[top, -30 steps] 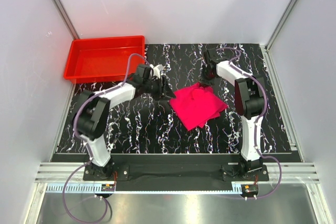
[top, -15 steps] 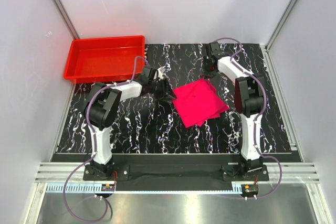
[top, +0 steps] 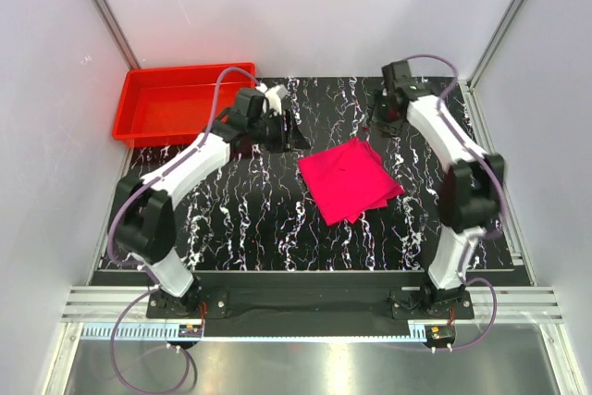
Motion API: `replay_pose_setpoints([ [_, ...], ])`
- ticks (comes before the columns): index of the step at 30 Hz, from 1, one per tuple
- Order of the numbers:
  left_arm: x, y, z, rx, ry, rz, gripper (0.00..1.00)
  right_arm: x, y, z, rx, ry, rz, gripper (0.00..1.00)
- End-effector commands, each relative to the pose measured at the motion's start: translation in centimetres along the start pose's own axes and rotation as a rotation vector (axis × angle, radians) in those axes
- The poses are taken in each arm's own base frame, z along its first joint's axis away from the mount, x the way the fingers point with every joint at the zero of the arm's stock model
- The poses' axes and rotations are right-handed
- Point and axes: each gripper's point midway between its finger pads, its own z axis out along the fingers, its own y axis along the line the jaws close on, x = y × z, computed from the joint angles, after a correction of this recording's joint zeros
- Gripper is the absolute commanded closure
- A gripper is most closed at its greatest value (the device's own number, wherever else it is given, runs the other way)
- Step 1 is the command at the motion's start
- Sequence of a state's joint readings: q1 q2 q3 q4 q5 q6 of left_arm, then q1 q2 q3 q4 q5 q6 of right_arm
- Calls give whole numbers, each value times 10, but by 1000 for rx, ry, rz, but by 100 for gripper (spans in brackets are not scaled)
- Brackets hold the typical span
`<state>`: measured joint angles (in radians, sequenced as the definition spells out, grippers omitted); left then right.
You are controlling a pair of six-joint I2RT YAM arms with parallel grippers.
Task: Fold and stack the t-shirts
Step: Fold the tshirt, then neatly place the folded tshirt to the corner
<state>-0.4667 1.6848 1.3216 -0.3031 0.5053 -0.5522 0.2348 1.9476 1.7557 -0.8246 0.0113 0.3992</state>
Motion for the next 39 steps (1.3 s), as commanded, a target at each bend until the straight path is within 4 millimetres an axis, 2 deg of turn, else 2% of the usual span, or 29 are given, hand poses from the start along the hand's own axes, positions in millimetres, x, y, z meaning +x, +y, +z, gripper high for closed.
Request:
replay_pose_setpoints([
  [1,7,-28,-28,60,6,66,49,72,3,-54,-99,122,144,35],
  [2,19,-25,-34,48,31,60,48,87,9,-61,-148,135,181,27],
  [3,23,-31,-46,53,21,83,48,91,17,-66,-191,104,273,11],
  [4,31,-32,-52,51,32,84,47,120,14,-74,-222,130,304,4],
  [6,54,-27,-60,40,78,65,47,135,22,-80,-280,138,385,2],
  [7,59,-35,-74,53,66,80,46,153,19,-79,-287,157,399,0],
  [8,65,-37,-79,53,66,84,46,159,21,-79,-294,158,439,0],
  [9,82,-33,-82,45,89,76,45,163,30,-84,-325,141,440,0],
  [10,87,-37,-94,49,71,83,45,174,25,-78,-299,140,462,0],
  [12,108,-31,-101,37,93,60,45,177,32,-81,-301,94,542,0],
  [13,113,-32,-109,43,79,63,44,185,17,-68,-243,58,579,0],
  [15,128,-26,-113,35,94,34,44,174,17,-63,-281,-20,708,0],
  [16,131,-26,-116,37,91,29,44,187,0,-46,-232,-42,756,0],
  [18,135,-30,-127,42,79,33,44,182,-1,-35,-251,-85,846,3],
  [21,137,-31,-139,33,57,54,43,201,-19,-5,-129,-69,837,3],
  [23,138,-32,-144,25,58,58,42,199,-12,7,-159,-69,801,3],
  [24,137,-33,-147,25,50,66,42,211,-16,22,-123,-32,796,3],
  [26,136,-37,-152,33,43,67,41,209,-11,33,-151,-37,829,4],
  [28,136,-39,-156,34,34,72,41,225,-22,50,-86,-4,862,5],
  [32,138,-35,-161,16,29,92,39,247,-43,58,26,14,962,15],
  [34,139,-34,-161,15,34,96,38,244,-52,53,65,-22,974,19],
  [35,139,-34,-162,17,33,96,38,253,-63,51,130,-10,958,19],
  [36,138,-36,-162,27,35,102,38,249,-61,48,129,-15,954,19],
  [39,135,-36,-160,32,38,107,37,250,-73,50,192,-34,953,22],
])
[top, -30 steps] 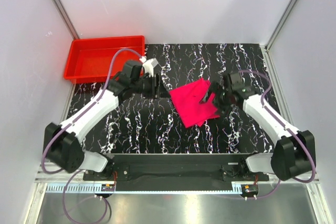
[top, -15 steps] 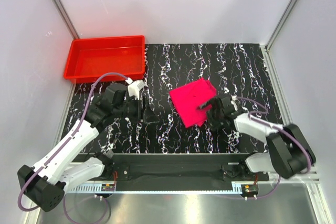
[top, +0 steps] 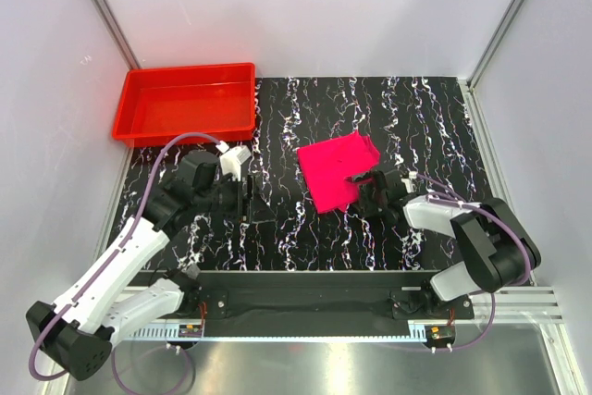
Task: Fold and stack the t-shirts
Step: Neatly place the folded tshirt to the corner
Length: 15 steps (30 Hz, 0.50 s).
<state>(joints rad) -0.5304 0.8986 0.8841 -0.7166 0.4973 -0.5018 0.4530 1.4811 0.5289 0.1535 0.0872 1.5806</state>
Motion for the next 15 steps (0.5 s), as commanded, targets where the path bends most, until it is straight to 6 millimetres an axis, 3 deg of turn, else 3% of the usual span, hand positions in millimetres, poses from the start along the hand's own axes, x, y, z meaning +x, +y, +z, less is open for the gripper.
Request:
replay_pose_setpoints([
  [1,-18,-12,-7,34,-46,53,38,-34,-106,-1,377,-165,-65,22],
  [6,-19,-12,-6,45,-43,59,37,-39,-111,9,430,-169,-76,40],
  [8,-18,-12,-9,44,-45,72,37,-51,-112,9,454,-172,-104,60],
  [9,-19,-10,-11,36,-56,86,37,-56,-106,12,453,-176,-114,75],
  [12,-15,-8,-16,30,-59,104,37,-70,-100,16,467,-174,-137,95],
  [14,-12,-6,-19,25,-61,112,36,-69,-102,16,512,-131,-169,100],
  [15,-12,-6,-21,25,-67,118,36,-68,-88,22,508,-111,-188,100],
])
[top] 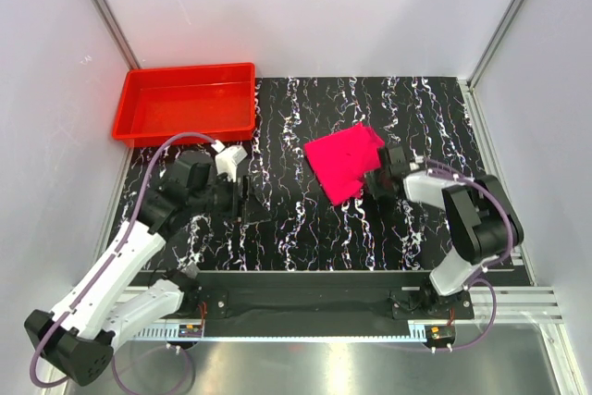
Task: Fold and stack the t-shirts
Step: Neatly place the folded tshirt to the corner
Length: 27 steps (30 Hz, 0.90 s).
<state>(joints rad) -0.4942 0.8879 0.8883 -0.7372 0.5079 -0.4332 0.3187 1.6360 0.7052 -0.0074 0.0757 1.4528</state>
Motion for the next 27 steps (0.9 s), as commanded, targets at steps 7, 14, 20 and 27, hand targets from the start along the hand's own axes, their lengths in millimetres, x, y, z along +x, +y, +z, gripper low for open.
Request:
replay_pose_setpoints([
  [7,2,-6,-28,22,-96,63,36,-31,-46,20,506,77,-363,100],
  [14,7,-4,-24,38,-107,6,36,-129,-6,9,729,-78,-747,100],
  [20,18,15,-15,-21,-71,-26,36,-238,45,-4,852,-311,-1140,100],
  [27,35,33,-10,-85,-23,-55,37,-307,77,17,822,-467,-1200,100],
])
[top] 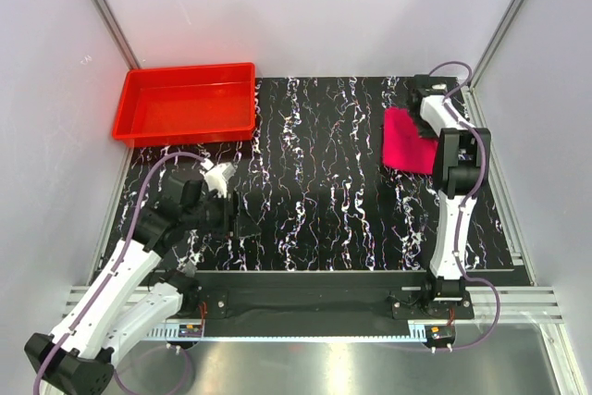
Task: Fold and stack the t-shirts
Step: Neatly place the folded tshirt to the corner
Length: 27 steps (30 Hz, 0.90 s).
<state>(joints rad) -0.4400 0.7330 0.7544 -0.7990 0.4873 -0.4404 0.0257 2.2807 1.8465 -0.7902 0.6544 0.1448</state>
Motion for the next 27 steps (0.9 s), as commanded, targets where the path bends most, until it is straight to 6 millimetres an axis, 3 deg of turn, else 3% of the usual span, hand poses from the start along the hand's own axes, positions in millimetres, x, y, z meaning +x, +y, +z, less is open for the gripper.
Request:
replay_pose_setpoints([
  [1,-6,1,-2,-6,-34,19,37,-54,-37,20,150,-129,-64,100],
  [7,-16,-2,1,9,-39,49,37,-108,-61,56,200,-241,-138,100],
  [10,-14,-2,3,18,-26,43,37,-133,-53,68,174,-308,-120,100],
  [11,-14,-1,4,16,-21,38,37,-125,-47,84,168,-274,-131,100],
  [12,-14,1,6,8,-10,31,37,-144,-48,76,146,-316,-98,100],
  [17,-17,7,11,-16,24,27,37,-162,-32,92,108,-361,-43,100],
  [20,-20,12,12,-49,45,37,37,-160,-19,98,53,-357,2,100],
  [27,-30,7,21,-19,41,15,37,-169,-17,91,23,-376,76,100],
])
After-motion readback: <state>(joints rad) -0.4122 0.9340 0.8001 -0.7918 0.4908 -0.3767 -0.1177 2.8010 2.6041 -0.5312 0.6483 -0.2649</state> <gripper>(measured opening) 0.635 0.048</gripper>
